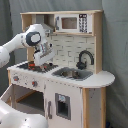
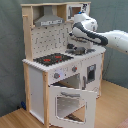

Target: Play with the kitchen

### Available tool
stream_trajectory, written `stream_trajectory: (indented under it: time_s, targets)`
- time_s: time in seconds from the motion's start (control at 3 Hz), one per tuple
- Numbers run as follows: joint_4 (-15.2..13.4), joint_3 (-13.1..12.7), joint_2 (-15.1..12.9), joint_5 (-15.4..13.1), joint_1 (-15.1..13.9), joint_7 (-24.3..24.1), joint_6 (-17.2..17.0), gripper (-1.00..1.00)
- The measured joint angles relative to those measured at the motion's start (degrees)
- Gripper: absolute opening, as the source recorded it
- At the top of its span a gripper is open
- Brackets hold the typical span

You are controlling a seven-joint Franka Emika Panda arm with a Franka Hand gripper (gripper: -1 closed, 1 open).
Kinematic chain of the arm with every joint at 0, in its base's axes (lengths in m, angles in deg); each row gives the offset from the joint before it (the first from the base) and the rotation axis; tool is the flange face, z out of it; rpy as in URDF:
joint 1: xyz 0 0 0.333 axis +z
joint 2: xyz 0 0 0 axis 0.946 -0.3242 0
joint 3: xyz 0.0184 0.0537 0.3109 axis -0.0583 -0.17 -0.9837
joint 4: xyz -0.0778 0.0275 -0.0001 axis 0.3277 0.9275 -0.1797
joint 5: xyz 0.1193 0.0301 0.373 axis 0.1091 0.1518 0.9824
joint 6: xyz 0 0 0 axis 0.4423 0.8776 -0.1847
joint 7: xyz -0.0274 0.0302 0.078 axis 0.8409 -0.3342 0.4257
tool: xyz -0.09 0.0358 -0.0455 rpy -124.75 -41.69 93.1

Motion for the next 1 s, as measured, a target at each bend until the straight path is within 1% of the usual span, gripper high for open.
stream_trajectory:
  time_s: [0.33, 0.67, 1.0]
  targets:
    - [1.32, 1.75, 0.05, -5.71, 1.37, 0.39, 0.09, 1.0]
    - [2.04, 3.17, 0.18, -10.76, 5.04, 0.55, 1.07, 1.0]
    - [2.24, 3.67, 0.86, -15.56, 9.06, 0.6, 3.55, 1.0]
